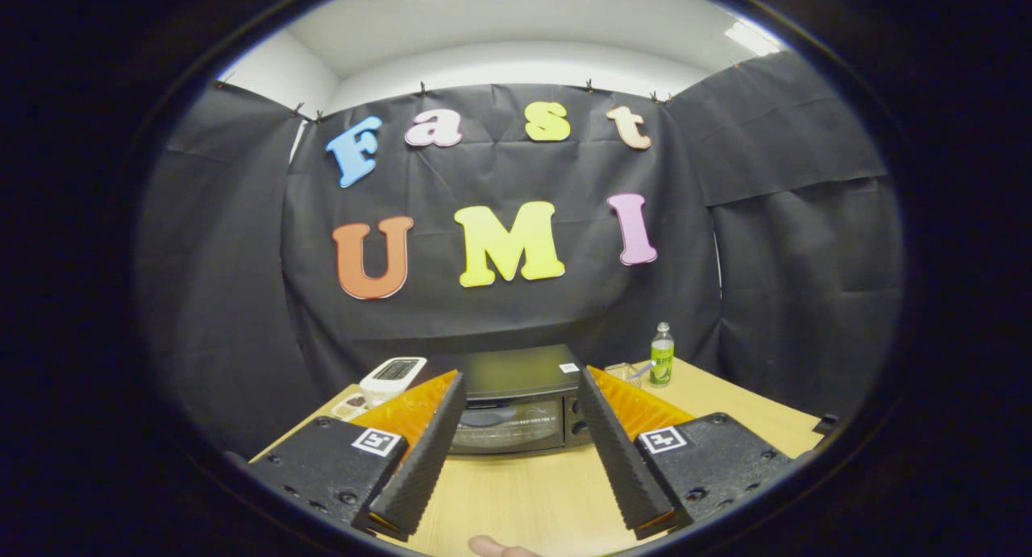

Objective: Open the toaster oven, put the food inside, and close the toaster oven door.

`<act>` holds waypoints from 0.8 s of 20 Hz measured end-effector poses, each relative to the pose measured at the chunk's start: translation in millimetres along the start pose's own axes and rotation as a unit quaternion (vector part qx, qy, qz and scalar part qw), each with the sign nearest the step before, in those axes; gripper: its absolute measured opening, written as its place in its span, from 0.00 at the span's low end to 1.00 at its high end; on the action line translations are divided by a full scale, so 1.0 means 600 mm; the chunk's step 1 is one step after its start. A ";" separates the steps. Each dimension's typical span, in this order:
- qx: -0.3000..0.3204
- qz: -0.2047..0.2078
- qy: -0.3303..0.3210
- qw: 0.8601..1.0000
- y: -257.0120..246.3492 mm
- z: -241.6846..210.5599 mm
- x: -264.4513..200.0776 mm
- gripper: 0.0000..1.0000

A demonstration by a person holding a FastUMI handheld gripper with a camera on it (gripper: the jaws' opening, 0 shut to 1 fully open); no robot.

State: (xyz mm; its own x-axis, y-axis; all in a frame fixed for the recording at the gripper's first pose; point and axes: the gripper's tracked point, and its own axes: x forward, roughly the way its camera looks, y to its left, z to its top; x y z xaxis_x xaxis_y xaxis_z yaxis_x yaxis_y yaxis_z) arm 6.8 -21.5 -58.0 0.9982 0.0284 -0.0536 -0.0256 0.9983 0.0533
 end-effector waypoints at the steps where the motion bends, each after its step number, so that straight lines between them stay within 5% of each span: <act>1: -0.003 0.007 -0.001 1.000 0.001 0.009 -0.014 0.92; 16: -0.019 0.033 -0.022 0.999 -0.005 0.031 -0.075 0.93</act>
State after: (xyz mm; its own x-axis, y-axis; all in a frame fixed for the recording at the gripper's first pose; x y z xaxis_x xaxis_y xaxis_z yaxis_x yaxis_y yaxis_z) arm -36.8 -27.0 -37.4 0.9958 0.0918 -0.0063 -0.0917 0.9956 0.0168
